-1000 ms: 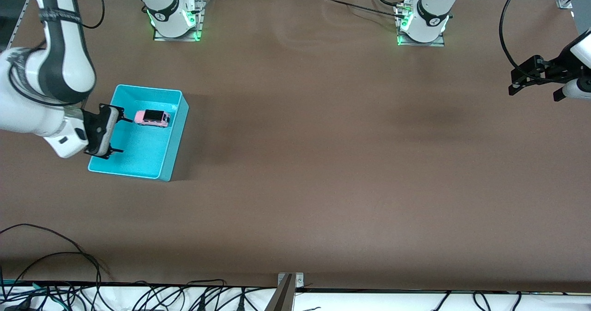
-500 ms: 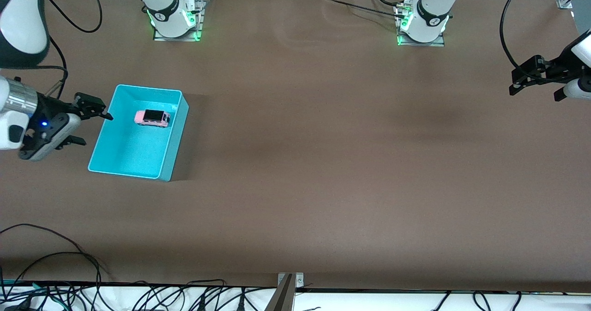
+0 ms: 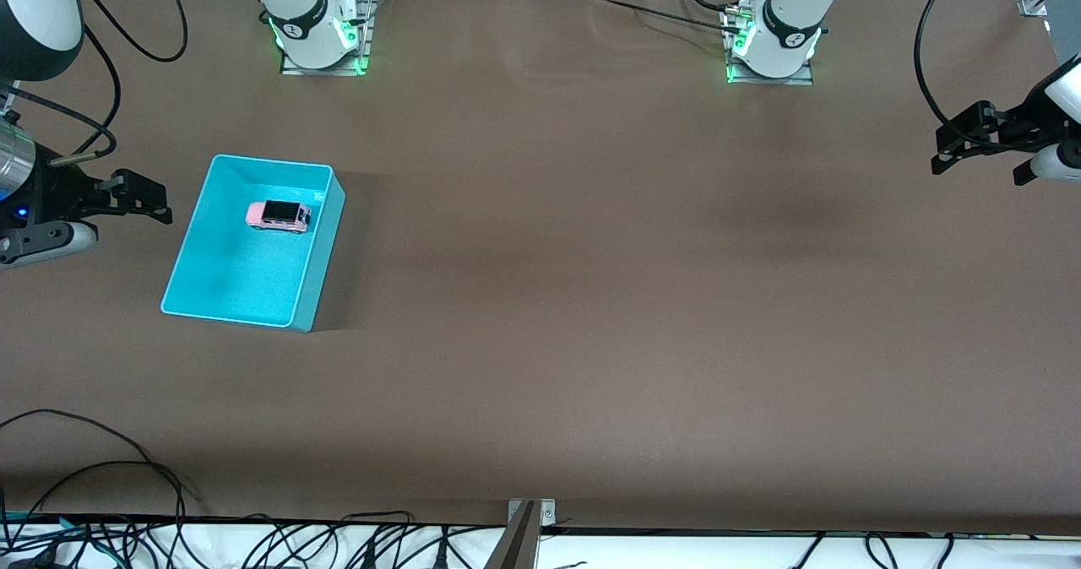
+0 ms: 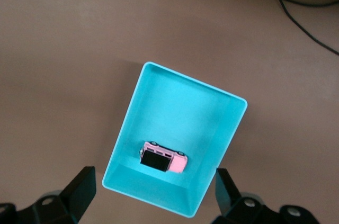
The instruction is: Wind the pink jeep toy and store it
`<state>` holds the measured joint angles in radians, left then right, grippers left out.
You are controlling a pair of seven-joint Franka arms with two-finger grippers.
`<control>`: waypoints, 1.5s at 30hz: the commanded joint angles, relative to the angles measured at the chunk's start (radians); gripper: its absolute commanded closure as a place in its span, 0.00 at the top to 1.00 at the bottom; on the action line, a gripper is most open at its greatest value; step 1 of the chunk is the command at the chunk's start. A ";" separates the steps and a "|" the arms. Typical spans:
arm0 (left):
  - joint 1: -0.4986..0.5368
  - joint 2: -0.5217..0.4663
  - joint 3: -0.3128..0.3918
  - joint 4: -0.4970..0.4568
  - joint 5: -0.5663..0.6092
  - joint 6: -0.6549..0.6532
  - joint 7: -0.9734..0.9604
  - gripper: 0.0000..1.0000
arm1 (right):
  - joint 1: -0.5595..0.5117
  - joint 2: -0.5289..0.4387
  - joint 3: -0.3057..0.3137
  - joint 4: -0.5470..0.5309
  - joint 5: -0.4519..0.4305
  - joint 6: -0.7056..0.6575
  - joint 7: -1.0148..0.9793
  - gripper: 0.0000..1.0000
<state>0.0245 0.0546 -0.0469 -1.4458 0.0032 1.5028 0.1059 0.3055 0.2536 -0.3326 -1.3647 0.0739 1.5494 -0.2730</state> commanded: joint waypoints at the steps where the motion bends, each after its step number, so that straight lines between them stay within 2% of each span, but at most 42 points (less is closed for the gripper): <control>1: 0.000 0.016 -0.002 0.038 0.015 -0.016 0.008 1.00 | 0.009 -0.023 0.003 0.030 -0.048 -0.063 0.043 1.00; 4: 0.002 0.016 -0.002 0.036 0.014 -0.016 0.009 1.00 | 0.011 -0.057 0.004 0.013 -0.071 -0.071 0.054 1.00; 8: 0.000 0.016 -0.002 0.038 0.014 -0.016 0.008 1.00 | 0.012 -0.120 0.007 -0.065 -0.071 -0.063 0.090 1.00; 16: -0.003 0.016 -0.002 0.036 0.018 -0.016 0.005 1.00 | 0.012 -0.214 0.050 -0.186 -0.092 -0.037 0.204 1.00; 25: -0.005 0.016 -0.004 0.038 0.017 -0.016 0.006 1.00 | 0.012 -0.352 0.052 -0.373 -0.097 0.070 0.204 1.00; 30: -0.005 0.016 -0.004 0.038 0.017 -0.016 0.006 1.00 | 0.011 -0.343 0.053 -0.353 -0.095 0.067 0.202 1.00; 37: -0.003 0.016 -0.004 0.038 0.017 -0.016 0.008 1.00 | 0.009 -0.280 0.052 -0.289 -0.089 0.061 0.193 1.00; 45: -0.005 0.016 -0.004 0.038 0.015 -0.016 0.008 1.00 | 0.009 -0.278 0.052 -0.289 -0.086 0.061 0.187 1.00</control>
<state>0.0235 0.0546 -0.0492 -1.4457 0.0033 1.5028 0.1059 0.3131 -0.0317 -0.2839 -1.6764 0.0008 1.6169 -0.0880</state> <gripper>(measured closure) 0.000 0.000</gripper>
